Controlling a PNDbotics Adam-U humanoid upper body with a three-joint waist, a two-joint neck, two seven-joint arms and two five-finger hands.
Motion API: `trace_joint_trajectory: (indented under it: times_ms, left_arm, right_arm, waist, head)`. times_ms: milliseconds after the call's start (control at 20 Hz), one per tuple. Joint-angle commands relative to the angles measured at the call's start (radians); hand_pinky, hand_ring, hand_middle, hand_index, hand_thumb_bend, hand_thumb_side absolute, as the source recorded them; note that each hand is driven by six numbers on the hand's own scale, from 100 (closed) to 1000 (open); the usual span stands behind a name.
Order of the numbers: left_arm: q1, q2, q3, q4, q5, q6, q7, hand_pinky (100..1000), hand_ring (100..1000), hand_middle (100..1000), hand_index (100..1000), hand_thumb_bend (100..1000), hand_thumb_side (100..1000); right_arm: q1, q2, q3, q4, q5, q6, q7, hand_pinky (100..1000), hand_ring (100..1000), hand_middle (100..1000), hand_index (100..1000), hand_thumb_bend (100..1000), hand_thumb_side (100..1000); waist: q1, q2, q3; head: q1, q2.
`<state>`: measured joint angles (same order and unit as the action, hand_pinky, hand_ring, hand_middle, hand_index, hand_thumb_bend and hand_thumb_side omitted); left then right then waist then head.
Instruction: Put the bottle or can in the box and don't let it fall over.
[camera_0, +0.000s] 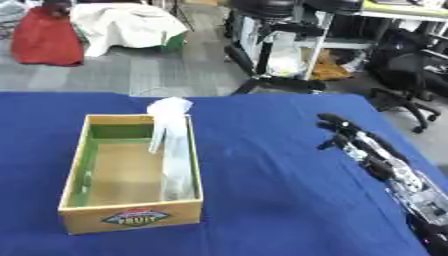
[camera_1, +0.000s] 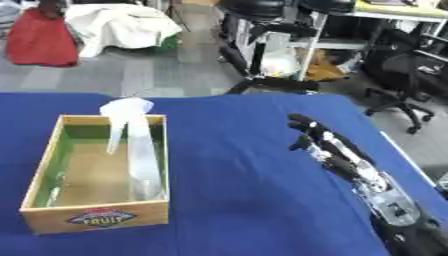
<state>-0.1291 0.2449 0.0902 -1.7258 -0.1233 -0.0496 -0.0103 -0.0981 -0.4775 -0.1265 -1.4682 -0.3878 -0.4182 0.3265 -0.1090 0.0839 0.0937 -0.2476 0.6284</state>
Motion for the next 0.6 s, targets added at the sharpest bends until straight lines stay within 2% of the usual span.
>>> trace_joint_trajectory:
  times_ms: [50, 350, 400, 450, 500, 600]
  left_arm:
    - [-0.002, 0.012, 0.008, -0.018, -0.002, -0.002, 0.012, 668, 561, 510, 872, 304, 753]
    - [-0.002, 0.012, 0.007, -0.018, -0.001, -0.002, 0.014, 668, 561, 510, 872, 304, 753]
    - [-0.001, 0.012, 0.007, -0.018, -0.001, -0.002, 0.014, 666, 561, 510, 866, 303, 747]
    - [0.003, 0.006, 0.008, -0.017, 0.003, -0.001, 0.020, 666, 561, 510, 866, 303, 747]
    - [0.010, -0.002, 0.009, -0.015, 0.007, -0.001, 0.026, 666, 561, 510, 866, 305, 749]
    - [0.025, -0.008, 0.010, -0.012, 0.010, 0.000, 0.032, 667, 561, 511, 866, 304, 749]
  right_arm:
    - [0.022, 0.035, -0.048, -0.119, -0.067, 0.075, -0.024, 704, 1000, 1000, 1000, 100, 749]
    - [0.033, 0.045, -0.054, -0.158, -0.066, 0.109, -0.038, 704, 1000, 1000, 1000, 100, 749]
    - [0.034, 0.046, -0.055, -0.160, -0.066, 0.109, -0.039, 707, 1000, 1000, 1000, 100, 730]
    - [0.046, 0.058, -0.067, -0.173, -0.068, 0.102, -0.043, 707, 1000, 1000, 1000, 100, 732]
    - [0.065, 0.077, -0.076, -0.193, -0.065, 0.093, -0.039, 707, 1000, 1000, 1000, 100, 735]
    - [0.111, 0.125, -0.076, -0.241, -0.051, 0.086, -0.021, 705, 1000, 1000, 1000, 100, 738]
  waist:
    - [0.006, -0.014, -0.003]
    - [0.006, -0.014, -0.004]
    - [0.007, -0.016, -0.005]
    - [0.019, -0.022, -0.018]
    - [0.033, -0.027, -0.036]
    - [0.045, -0.035, -0.061]
  head:
    - [0.019, 0.012]
    - [0.020, 0.014]
    - [0.034, 0.022]
    - [0.088, 0.054]
    - [0.127, 0.072]
    - [0.176, 0.097]
